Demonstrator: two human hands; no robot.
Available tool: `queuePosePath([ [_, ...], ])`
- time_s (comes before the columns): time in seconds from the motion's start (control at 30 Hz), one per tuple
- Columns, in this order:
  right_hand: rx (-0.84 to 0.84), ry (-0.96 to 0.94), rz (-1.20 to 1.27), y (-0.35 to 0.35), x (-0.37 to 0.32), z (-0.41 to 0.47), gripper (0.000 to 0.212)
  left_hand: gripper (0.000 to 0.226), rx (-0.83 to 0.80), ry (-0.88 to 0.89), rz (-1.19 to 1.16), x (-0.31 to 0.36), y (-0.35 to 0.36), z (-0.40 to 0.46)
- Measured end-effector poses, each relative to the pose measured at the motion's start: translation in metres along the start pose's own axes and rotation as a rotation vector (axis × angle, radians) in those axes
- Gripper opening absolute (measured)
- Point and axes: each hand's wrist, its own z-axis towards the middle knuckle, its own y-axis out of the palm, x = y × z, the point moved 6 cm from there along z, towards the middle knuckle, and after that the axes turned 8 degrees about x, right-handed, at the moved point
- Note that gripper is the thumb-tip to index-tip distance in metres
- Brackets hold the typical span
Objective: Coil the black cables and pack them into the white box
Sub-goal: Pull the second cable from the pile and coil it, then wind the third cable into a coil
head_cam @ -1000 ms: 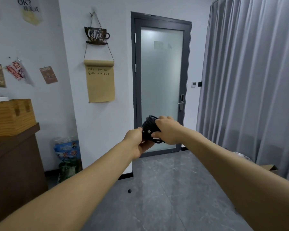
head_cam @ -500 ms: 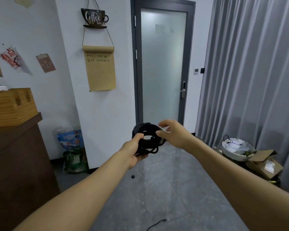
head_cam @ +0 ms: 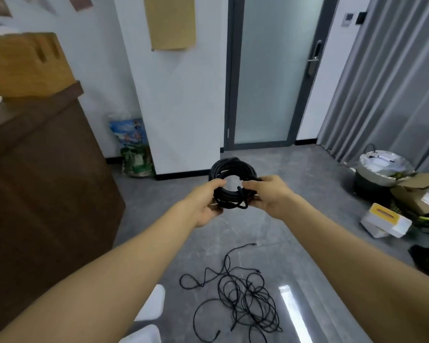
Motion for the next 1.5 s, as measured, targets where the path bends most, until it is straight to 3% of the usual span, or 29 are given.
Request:
queuePosePath([
  [0.27,-0.171,0.159,-0.142,0.045,0.138,0.002,0.023,0.018,0.236,-0.13,-0.029,-0.131,-0.075,0.01],
  [0.5,-0.259,0.314,-0.294,0.093,0.286,-0.013,0.023,0.016,0.448,-0.2,-0.036,-0.258,-0.184,0.015],
  [0.57,-0.276,0.35,-0.322,0.116,0.328,-0.018,0.023,0.006,0.461,-0.213,-0.02,-0.294,-0.216,0.017],
  [0.67,-0.277,0.363,-0.346,0.153,0.393,-0.02,0.029,0.023,0.461,-0.204,0.001,-0.349,-0.262,0.031],
  [0.77,-0.28,0.361,-0.397,0.184,0.465,-0.018,0.029,0.024,0.479,-0.212,0.043,-0.411,-0.306,0.049],
  [0.93,-0.341,0.379,-0.475,0.225,0.598,-0.002,0.005,0.023,0.522,-0.205,0.108,-0.527,-0.364,0.092],
  [1.03,-0.375,0.39,-0.489,0.242,0.679,0.011,0.003,0.009,0.546,-0.232,0.127,-0.601,-0.394,0.123],
  [1.17,-0.396,0.393,-0.517,0.257,0.777,0.031,0.005,0.036,0.548,-0.241,0.24,-0.692,-0.428,0.166],
  [1.27,-0.4,0.385,-0.524,0.264,0.843,0.05,0.017,0.039,0.592,-0.212,0.307,-0.743,-0.447,0.193],
  [1.5,-0.428,0.349,-0.564,0.283,0.952,0.085,0.006,0.034,0.648,-0.08,0.616,-0.815,-0.486,0.247],
])
